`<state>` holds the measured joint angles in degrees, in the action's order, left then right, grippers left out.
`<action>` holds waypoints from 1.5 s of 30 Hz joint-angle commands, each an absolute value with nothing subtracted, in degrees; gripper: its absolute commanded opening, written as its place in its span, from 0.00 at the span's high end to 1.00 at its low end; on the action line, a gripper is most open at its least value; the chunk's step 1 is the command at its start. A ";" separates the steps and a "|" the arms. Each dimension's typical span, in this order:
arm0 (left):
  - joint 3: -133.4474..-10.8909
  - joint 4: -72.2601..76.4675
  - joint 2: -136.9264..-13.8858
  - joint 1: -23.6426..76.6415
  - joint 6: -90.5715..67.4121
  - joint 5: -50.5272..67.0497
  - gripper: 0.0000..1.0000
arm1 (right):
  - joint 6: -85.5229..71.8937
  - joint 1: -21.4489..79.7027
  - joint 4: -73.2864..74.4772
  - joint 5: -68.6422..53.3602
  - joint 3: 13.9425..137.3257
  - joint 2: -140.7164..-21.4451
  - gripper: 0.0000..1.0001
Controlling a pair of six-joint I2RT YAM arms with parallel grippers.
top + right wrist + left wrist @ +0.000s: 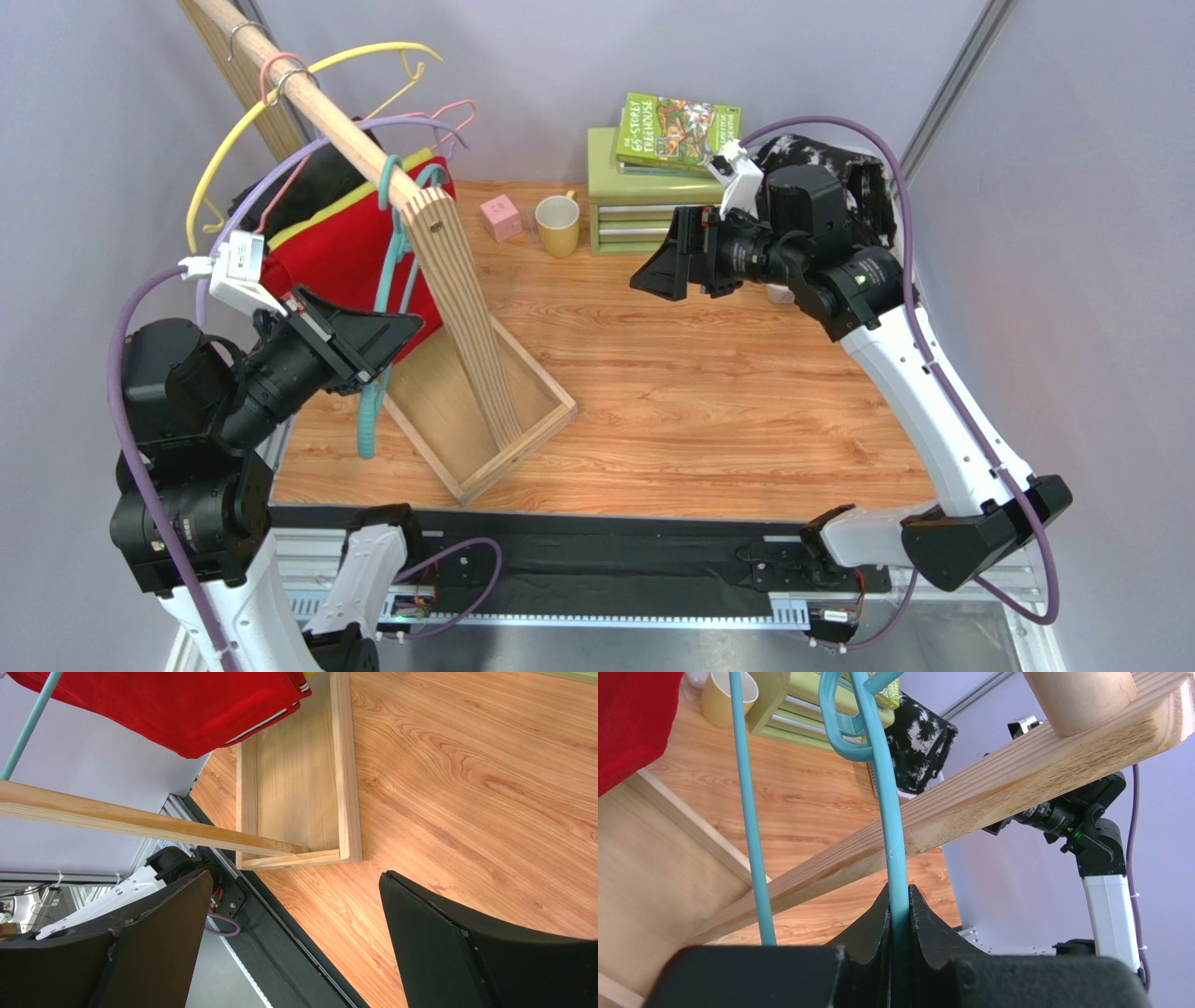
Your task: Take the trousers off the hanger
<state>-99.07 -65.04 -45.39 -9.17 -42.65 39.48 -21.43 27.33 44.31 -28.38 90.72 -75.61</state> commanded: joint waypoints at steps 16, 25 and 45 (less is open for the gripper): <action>-101.86 -78.04 -44.47 -9.58 -41.31 33.40 0.59 | -25.40 27.33 44.91 -31.02 89.56 -74.18 0.05; -109.59 -87.79 -45.44 -9.58 -36.66 26.28 0.56 | -28.82 27.33 50.70 -27.69 89.21 -72.34 0.05; -124.09 -84.65 -55.89 -9.58 -33.92 12.22 0.31 | -30.32 30.67 55.36 -29.53 83.41 -62.76 0.05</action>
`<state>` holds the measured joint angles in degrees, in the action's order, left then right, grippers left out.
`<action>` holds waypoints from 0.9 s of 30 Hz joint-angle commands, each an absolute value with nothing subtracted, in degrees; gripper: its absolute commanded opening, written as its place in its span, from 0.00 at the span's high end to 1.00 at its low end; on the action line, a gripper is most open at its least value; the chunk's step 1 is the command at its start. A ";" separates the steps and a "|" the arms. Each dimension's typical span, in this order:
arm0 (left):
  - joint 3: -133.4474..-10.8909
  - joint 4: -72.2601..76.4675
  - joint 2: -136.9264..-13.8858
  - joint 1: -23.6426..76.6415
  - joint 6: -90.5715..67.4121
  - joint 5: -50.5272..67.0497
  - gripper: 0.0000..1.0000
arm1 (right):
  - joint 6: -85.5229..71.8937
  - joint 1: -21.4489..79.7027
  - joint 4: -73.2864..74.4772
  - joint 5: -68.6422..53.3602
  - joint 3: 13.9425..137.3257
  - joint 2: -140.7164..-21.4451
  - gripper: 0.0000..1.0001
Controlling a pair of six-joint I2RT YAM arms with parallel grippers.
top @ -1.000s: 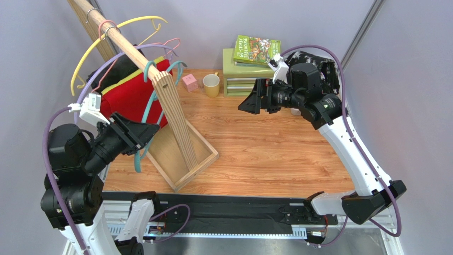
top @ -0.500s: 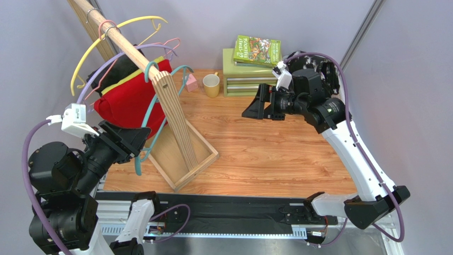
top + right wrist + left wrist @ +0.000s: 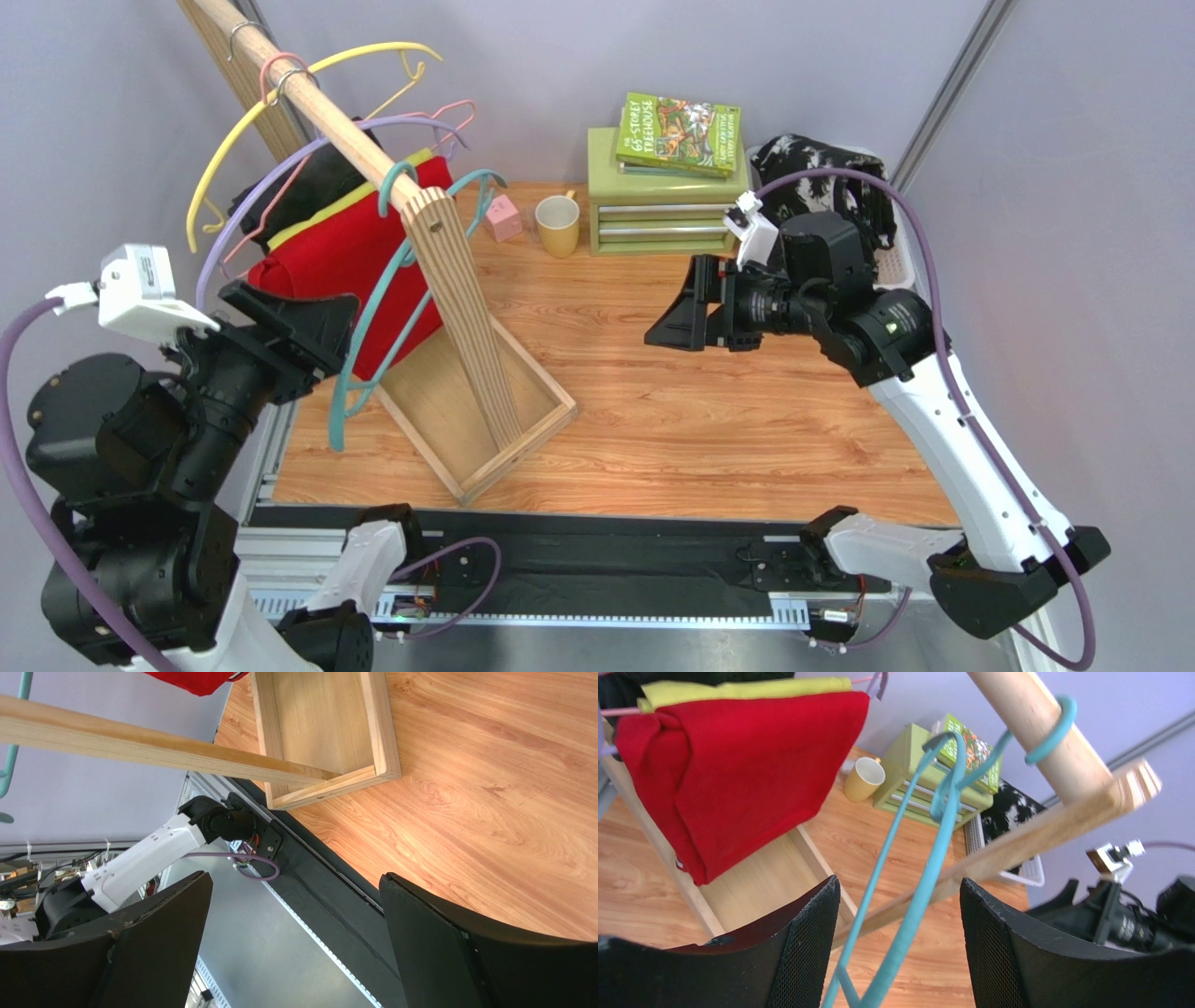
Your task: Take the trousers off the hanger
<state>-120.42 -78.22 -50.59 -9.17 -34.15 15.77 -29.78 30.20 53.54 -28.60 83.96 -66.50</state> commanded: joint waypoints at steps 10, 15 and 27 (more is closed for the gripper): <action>-121.55 -68.13 -61.95 -9.58 -34.28 7.47 0.30 | -27.60 30.67 59.94 -29.97 82.09 -57.39 0.04; -123.83 -62.24 -67.22 -10.54 -34.54 4.84 0.27 | -26.63 30.67 60.47 -30.67 82.88 -57.13 0.04; -122.35 -53.45 -70.75 -24.25 -32.87 16.07 0.25 | -24.87 31.02 60.82 -31.20 82.27 -55.90 0.04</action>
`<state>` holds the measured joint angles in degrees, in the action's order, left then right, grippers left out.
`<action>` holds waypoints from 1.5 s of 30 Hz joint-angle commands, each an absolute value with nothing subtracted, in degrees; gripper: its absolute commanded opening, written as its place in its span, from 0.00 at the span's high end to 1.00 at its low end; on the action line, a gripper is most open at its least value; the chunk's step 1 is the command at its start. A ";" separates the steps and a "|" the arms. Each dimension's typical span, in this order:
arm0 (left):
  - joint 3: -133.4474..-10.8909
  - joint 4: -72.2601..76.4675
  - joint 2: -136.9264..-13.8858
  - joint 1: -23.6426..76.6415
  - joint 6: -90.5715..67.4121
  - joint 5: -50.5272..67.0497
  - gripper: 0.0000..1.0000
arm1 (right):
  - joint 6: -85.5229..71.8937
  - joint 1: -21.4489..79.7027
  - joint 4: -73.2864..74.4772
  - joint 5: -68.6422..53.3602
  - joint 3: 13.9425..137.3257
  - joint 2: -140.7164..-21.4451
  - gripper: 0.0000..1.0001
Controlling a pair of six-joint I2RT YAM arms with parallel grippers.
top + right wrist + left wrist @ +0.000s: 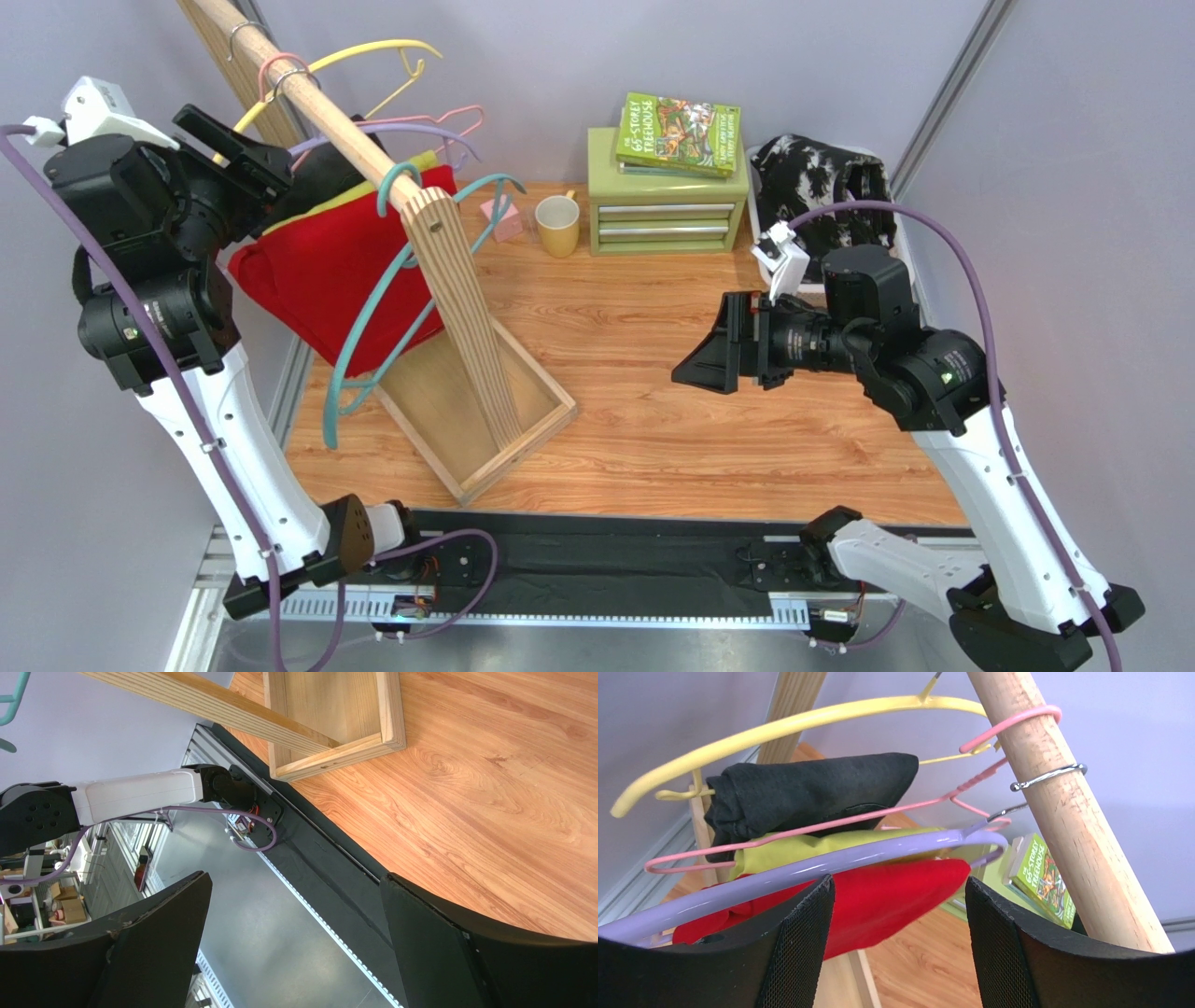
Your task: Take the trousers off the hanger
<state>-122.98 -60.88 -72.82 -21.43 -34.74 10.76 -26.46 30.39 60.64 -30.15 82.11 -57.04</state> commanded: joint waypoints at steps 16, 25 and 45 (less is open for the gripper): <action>-127.44 -50.28 -75.13 -31.10 -31.72 28.81 0.30 | -24.44 31.73 60.21 -31.11 81.83 -55.20 0.03; -125.35 -47.19 -81.48 -34.37 -39.46 47.89 0.42 | -24.08 31.73 60.03 -30.41 82.00 -54.23 0.02; -108.64 -50.01 -67.15 -34.37 -38.23 47.90 0.40 | -22.59 31.90 60.29 -29.88 82.53 -54.05 0.01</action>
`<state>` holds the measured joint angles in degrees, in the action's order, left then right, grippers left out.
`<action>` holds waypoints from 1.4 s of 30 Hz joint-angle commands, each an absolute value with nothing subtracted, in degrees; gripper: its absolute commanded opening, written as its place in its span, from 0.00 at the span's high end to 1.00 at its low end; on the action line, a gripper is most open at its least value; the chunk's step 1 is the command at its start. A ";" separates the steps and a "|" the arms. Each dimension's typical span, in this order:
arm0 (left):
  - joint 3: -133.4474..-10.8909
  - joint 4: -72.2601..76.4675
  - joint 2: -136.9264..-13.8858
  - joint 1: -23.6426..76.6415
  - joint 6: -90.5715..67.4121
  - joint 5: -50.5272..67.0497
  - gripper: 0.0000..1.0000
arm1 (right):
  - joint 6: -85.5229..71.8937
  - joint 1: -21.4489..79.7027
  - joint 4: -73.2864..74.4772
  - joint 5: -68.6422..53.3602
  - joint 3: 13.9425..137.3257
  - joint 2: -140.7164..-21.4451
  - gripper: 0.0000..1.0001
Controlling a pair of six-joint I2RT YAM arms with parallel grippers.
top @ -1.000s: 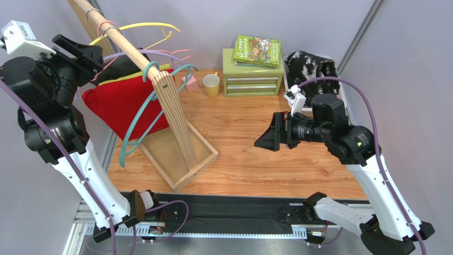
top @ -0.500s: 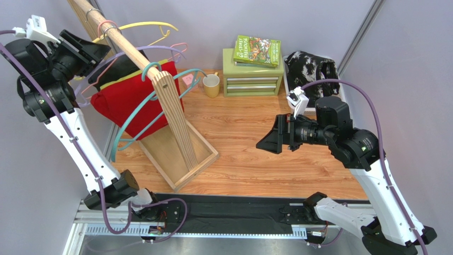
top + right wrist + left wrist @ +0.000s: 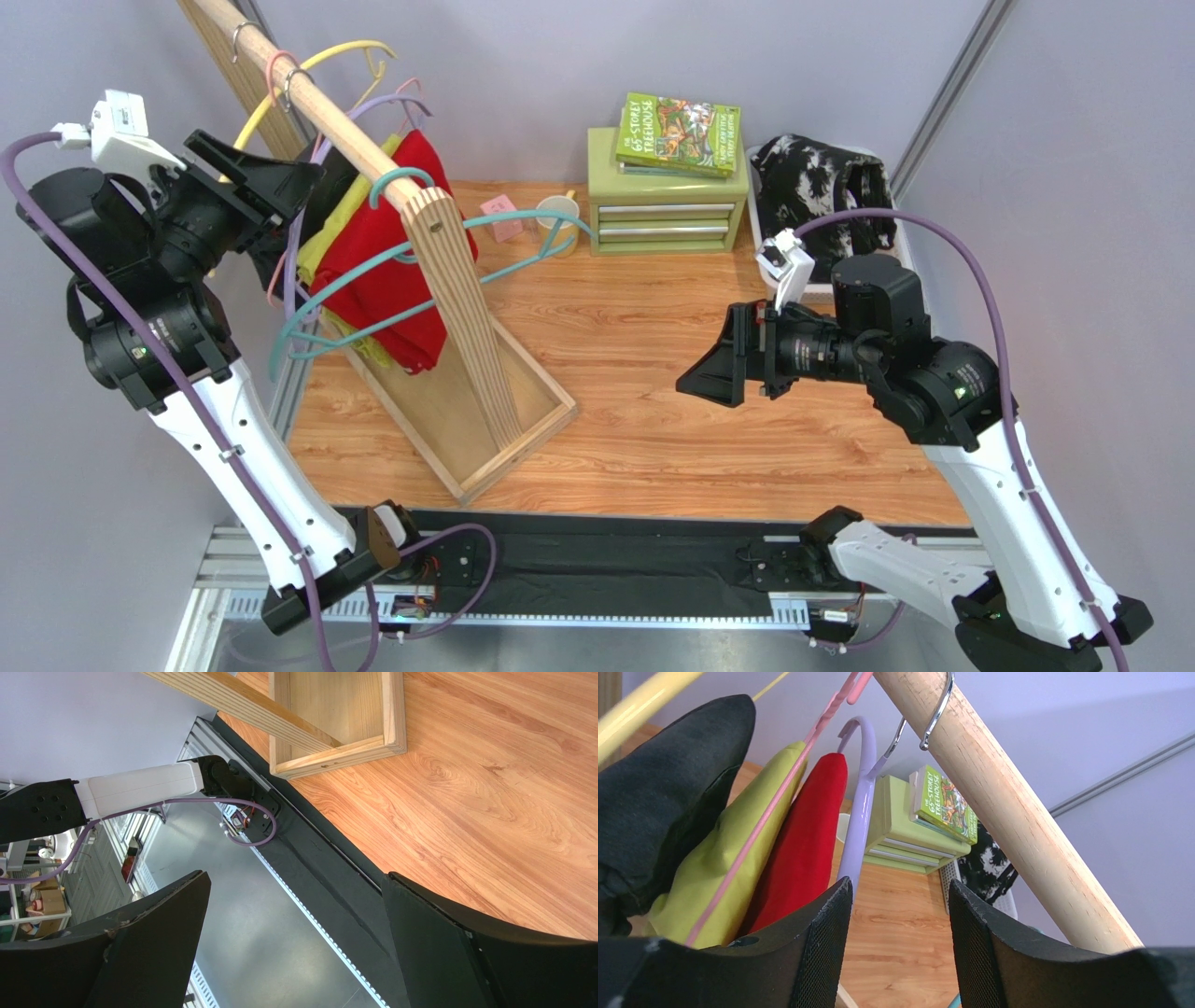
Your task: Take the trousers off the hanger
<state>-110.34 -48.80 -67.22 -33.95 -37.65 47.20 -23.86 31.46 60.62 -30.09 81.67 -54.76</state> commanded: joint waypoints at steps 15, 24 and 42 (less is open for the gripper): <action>-104.68 -55.38 -62.50 -34.37 -33.14 37.64 0.37 | -22.59 31.99 60.29 -29.62 82.62 -54.05 0.01; -102.92 -55.37 -60.47 -34.37 -33.57 34.80 0.41 | -22.33 31.99 60.29 -29.71 82.44 -54.32 0.00; -92.81 -50.45 -57.74 -34.37 -35.42 41.57 0.85 | -22.50 32.08 60.12 -29.53 81.65 -54.49 0.00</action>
<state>-94.43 -47.81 -56.86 -34.09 -35.24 41.76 -23.05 31.81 60.64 -30.02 81.67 -54.76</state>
